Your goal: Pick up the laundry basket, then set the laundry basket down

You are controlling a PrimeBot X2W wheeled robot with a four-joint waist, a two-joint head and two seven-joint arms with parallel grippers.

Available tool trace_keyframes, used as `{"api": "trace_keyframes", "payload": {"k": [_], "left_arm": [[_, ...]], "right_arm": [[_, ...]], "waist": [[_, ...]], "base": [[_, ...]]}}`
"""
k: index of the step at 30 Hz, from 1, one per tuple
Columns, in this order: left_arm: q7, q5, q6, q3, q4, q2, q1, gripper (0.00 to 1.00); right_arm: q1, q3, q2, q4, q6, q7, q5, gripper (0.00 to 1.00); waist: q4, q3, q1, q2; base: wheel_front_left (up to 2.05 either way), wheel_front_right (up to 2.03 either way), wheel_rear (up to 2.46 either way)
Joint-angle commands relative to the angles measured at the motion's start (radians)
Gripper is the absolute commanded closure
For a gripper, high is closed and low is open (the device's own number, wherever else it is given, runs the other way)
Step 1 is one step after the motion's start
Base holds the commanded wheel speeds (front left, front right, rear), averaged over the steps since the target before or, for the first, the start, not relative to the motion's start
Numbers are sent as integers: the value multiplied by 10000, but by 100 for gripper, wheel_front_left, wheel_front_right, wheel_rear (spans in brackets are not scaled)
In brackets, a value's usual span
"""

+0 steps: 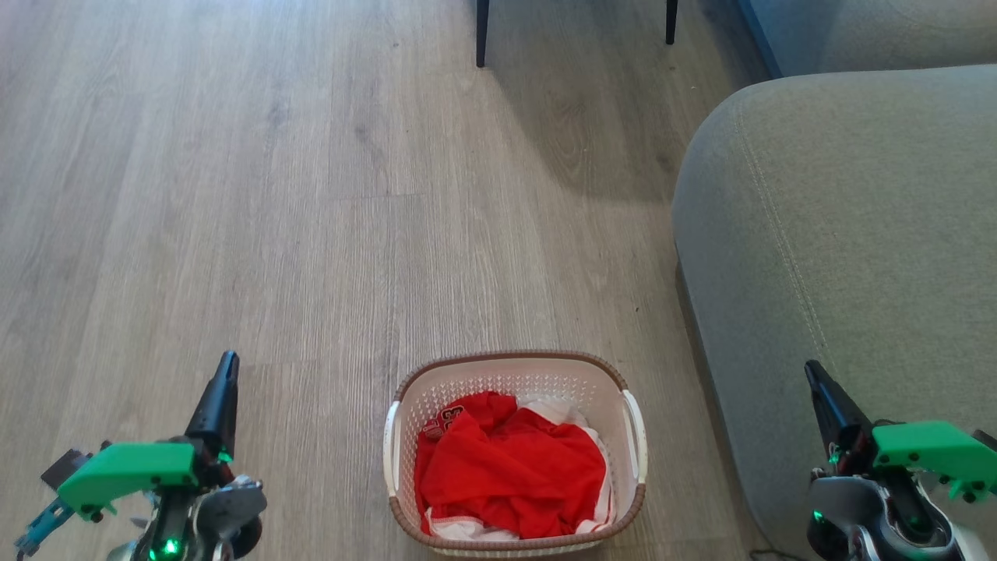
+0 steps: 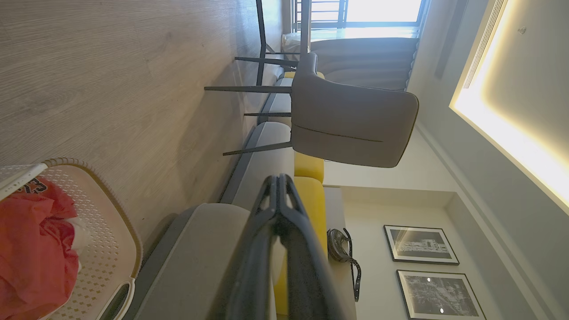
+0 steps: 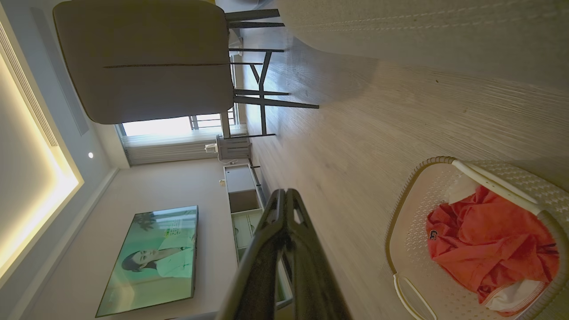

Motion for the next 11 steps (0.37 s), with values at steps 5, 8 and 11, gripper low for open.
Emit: {"api": "trace_keyframes", "payload": {"k": [5,8,11], "left_arm": [[94,-14,-67,394,-299,96,-592,100],[103,-5,-67,405,-298,88,-592,100],[111,4,-67,416,-298,80,-593,100]], "right_arm": [[-467,139,-190,-320,69,56,34,100],[-468,131,-185,-320,69,63,27,100],[-468,123,-179,-319,69,69,21,100]], "waist": [[1,0,0,0],[1,0,0,0],[1,0,0,0]], "base": [[0,0,0],[0,0,0],[0,0,0]]}}
